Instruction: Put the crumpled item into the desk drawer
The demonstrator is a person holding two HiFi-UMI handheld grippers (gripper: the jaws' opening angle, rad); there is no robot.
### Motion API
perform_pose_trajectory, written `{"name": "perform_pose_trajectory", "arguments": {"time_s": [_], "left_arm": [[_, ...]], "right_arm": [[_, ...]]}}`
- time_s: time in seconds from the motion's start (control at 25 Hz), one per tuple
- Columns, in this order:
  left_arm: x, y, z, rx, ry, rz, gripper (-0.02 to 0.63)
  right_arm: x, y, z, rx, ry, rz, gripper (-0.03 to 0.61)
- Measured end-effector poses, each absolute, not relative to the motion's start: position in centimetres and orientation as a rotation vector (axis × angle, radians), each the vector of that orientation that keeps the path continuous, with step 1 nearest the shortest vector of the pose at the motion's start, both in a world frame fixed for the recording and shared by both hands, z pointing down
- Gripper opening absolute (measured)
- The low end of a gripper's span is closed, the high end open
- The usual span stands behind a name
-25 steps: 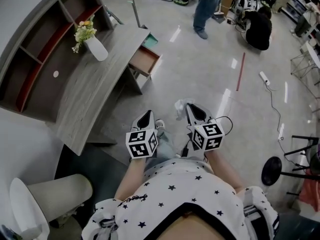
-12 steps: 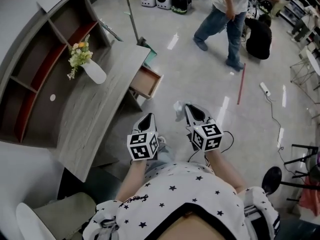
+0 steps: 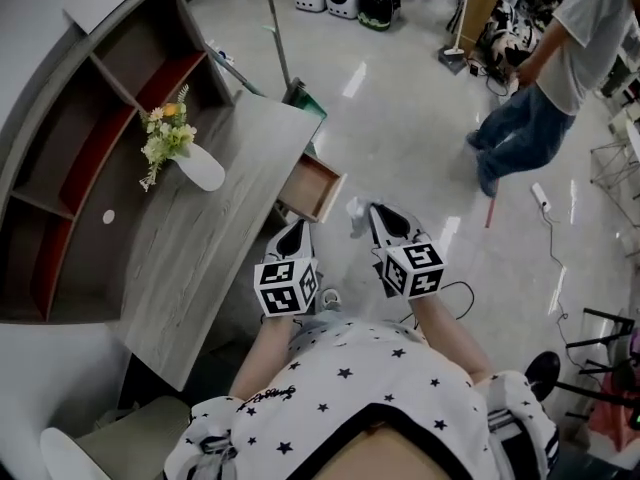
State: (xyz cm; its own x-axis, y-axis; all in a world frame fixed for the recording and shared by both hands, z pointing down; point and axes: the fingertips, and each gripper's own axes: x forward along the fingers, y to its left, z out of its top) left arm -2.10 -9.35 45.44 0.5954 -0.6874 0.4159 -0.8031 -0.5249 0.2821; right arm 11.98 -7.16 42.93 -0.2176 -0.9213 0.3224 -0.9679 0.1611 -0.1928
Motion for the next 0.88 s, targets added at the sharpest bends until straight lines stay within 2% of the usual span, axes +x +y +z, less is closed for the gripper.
{"name": "perform_pose_trajectory", "arguments": {"time_s": [0.32, 0.88], "left_arm": [[-3.4, -16.0, 46.4, 2.348, -1.192, 0.368, 0.014], [-3.7, -20.0, 51.3, 2.201, -1.224, 0.435, 0.014]], "right_arm": [[10.4, -15.5, 43.9, 1.82, -2.302, 0.556, 0.009], [10.2, -23.2, 50.7, 1.666, -2.274, 0.643, 0.009]]}}
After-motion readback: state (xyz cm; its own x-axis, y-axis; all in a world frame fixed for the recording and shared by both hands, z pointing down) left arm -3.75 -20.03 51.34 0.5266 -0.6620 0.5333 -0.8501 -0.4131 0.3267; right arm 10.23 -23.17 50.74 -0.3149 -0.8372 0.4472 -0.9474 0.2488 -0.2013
